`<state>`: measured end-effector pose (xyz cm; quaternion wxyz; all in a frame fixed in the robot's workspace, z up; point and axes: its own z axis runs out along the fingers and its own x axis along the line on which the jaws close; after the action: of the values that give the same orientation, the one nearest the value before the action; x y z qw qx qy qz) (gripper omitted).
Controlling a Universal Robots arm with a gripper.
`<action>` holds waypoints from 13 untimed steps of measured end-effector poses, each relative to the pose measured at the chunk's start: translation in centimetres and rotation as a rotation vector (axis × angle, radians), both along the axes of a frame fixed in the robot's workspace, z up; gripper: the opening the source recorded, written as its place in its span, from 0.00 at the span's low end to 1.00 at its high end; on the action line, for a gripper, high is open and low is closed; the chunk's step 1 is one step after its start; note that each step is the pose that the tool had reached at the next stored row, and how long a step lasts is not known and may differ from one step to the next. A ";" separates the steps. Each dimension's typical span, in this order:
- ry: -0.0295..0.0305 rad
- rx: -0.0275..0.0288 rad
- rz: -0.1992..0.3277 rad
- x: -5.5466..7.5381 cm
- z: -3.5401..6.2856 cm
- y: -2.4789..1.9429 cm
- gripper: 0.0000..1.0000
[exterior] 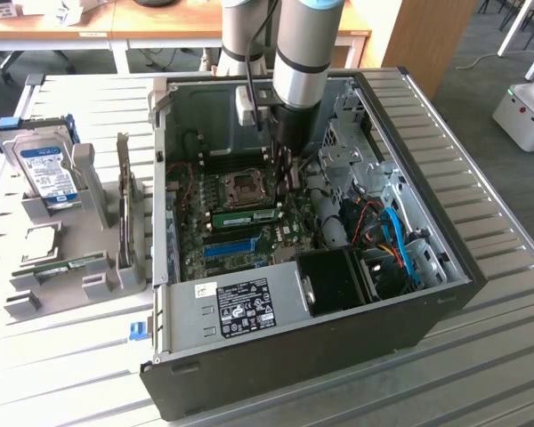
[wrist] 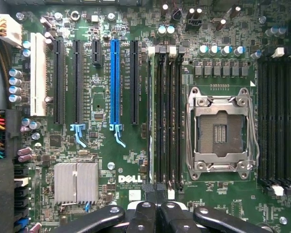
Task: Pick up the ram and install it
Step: 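Press down the ram until it locks into place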
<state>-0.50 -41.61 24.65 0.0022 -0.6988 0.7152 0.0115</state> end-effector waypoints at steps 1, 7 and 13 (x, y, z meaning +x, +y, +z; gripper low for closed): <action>-0.0001 0.0000 0.000 0.0 0.07 0.00 0.11; -0.0001 0.0000 0.000 0.0 0.09 0.00 0.11; -0.0001 0.0002 0.000 -1.8 0.07 0.00 0.11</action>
<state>-2.34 -41.62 24.72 0.0023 -0.6989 0.7151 0.0115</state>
